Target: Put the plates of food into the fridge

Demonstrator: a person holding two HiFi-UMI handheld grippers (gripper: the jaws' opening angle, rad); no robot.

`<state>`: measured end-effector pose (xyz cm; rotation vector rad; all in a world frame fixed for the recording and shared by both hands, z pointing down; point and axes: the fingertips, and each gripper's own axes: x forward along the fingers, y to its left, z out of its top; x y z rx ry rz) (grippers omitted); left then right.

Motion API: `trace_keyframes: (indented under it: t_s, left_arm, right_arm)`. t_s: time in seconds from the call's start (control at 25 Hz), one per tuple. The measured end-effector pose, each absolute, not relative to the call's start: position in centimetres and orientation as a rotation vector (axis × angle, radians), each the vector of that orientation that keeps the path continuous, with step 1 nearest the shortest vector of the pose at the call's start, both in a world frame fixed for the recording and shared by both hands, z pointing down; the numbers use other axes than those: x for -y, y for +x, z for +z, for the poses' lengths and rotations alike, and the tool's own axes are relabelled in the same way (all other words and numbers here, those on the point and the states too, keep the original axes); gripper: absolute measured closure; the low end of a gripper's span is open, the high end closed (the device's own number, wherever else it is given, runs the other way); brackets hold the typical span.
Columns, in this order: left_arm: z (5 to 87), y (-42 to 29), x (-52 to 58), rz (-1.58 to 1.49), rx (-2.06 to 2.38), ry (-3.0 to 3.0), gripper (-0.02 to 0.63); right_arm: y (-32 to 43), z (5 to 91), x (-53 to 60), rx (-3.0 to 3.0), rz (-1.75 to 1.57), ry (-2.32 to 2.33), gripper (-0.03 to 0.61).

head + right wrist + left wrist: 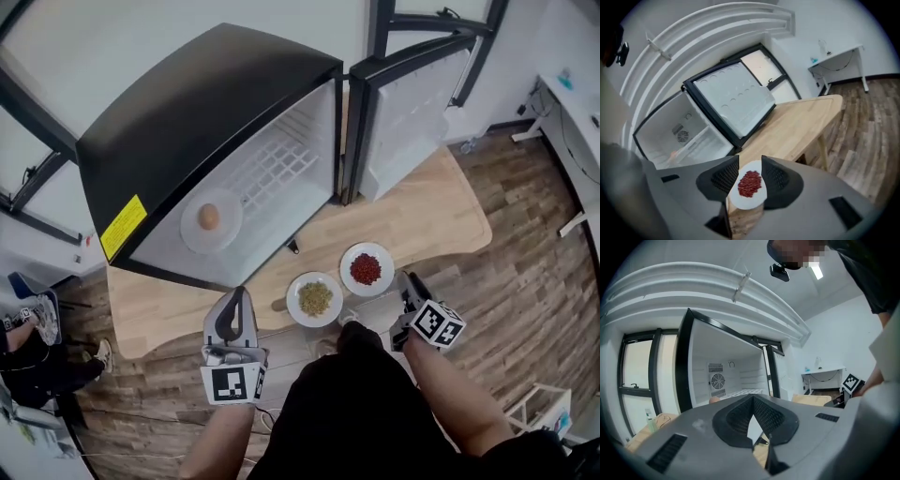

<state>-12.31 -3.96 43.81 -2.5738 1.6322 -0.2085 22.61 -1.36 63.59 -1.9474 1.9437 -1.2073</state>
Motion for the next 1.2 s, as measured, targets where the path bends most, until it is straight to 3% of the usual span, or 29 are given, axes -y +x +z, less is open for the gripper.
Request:
trace_keyframes:
  t_s: [0.52, 1.2]
  left_arm:
    - [45.6, -11.8, 3.2, -0.375, -1.599, -2.567, 0.61]
    - [45.2, -10.7, 3.8, -0.389, -1.58, -2.553, 0.609]
  right_arm:
    - [21.7, 73.0, 1.6, -1.67, -1.484, -1.814, 0.424]
    - [21.1, 71.8, 2.4, -1.612, -1.496, -1.606, 0.546]
